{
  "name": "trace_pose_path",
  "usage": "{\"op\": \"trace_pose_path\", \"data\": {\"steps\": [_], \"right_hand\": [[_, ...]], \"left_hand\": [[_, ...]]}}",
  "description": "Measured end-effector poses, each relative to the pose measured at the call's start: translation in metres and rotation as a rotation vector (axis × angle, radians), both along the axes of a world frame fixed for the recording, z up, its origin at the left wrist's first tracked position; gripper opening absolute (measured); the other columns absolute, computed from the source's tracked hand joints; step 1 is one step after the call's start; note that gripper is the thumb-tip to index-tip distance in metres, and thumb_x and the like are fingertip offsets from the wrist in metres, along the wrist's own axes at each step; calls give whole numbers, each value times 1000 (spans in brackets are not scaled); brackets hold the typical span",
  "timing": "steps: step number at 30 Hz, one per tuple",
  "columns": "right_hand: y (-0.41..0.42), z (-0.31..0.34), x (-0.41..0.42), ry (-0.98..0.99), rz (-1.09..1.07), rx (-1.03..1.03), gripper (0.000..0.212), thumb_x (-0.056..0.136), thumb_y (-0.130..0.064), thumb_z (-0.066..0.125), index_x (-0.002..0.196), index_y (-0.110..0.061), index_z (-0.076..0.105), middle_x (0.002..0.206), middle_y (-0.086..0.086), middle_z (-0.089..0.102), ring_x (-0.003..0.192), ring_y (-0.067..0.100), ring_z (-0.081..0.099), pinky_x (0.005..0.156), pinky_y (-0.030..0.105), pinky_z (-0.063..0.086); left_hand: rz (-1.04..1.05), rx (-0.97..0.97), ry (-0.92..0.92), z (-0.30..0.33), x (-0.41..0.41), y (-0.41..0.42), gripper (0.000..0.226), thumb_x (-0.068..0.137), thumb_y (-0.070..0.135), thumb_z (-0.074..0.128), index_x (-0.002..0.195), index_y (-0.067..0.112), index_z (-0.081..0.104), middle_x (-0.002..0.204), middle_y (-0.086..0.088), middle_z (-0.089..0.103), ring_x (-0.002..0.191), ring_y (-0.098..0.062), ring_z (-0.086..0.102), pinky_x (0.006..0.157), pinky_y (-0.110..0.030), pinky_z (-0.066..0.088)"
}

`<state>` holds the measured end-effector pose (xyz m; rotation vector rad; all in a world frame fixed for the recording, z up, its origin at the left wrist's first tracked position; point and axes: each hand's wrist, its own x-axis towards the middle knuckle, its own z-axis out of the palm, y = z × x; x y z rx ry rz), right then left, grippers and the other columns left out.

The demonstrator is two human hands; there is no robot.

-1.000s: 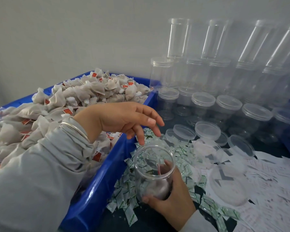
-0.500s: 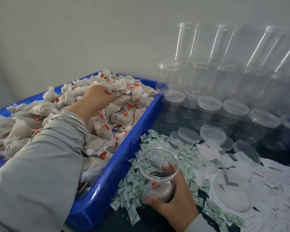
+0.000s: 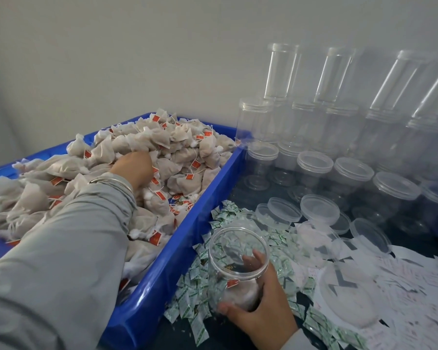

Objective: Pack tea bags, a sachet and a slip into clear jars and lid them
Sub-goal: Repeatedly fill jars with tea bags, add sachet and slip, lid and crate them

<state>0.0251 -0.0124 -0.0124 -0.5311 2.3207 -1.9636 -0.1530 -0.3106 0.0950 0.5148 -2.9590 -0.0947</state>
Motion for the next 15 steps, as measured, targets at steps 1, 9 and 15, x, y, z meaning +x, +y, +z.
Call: {"op": "trace_pose_path", "data": {"steps": [1,9,15], "right_hand": [[0,0,-1,3,-3,1,93,56,-19,91,123,-40,31,118,-47,44,109,-23,45,81,-6,33],[0,0,-2,-21,18,-8,92,58,-13,89,124,-36,30,115,-49,45,107,-24,46,79,-6,34],[0,3,0,-8,10,4,88,59,-9,89,120,-37,32,116,-47,46,107,-24,46,80,-6,33]], "left_hand": [[0,-4,-15,2,0,1,20,92,12,54,110,4,59,107,-13,63,87,-24,53,79,-32,42],[-40,70,101,30,9,4,27,86,28,63,67,10,55,67,-4,52,60,-14,45,49,-26,30],[-108,341,288,52,23,31,41,89,41,59,61,12,51,60,-1,47,56,-14,44,50,-25,32]]}}
